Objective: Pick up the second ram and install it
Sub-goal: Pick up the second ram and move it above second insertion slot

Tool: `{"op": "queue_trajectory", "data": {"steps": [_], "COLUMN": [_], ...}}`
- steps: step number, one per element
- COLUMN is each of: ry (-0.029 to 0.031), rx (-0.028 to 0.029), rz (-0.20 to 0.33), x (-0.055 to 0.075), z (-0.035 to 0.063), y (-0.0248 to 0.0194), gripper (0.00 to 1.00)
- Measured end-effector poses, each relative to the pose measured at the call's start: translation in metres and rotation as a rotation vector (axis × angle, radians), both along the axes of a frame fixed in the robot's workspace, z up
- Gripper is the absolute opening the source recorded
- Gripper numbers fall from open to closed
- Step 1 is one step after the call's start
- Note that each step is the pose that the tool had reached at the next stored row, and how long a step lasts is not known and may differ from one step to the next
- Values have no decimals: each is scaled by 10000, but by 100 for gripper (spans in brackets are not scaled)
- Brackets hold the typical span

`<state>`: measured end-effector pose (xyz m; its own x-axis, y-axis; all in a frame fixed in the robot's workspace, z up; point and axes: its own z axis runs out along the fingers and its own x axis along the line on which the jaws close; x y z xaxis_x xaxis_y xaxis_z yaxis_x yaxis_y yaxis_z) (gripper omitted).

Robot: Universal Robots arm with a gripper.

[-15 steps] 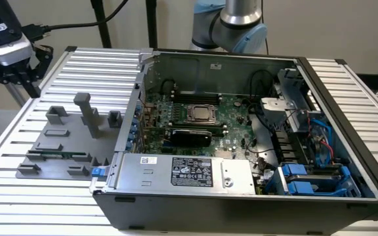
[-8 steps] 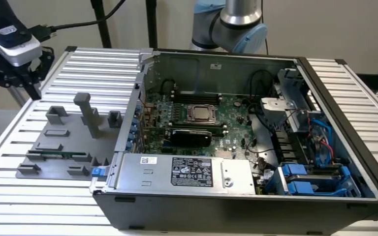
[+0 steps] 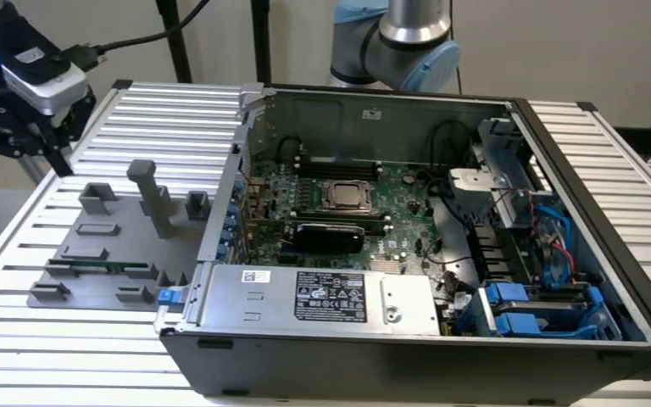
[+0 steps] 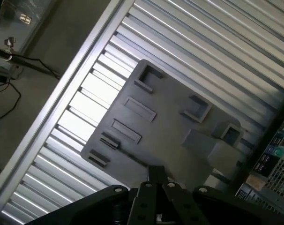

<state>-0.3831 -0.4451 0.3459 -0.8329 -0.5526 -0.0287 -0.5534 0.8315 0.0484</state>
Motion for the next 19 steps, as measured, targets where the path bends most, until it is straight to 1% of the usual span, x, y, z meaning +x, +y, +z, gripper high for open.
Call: {"op": "queue_trajectory", "data": {"steps": [19], "ry": [-1], "rx": [0], "rz": [3450], "x": [0], "z": [-138], "y": [0], "gripper": [0]}}
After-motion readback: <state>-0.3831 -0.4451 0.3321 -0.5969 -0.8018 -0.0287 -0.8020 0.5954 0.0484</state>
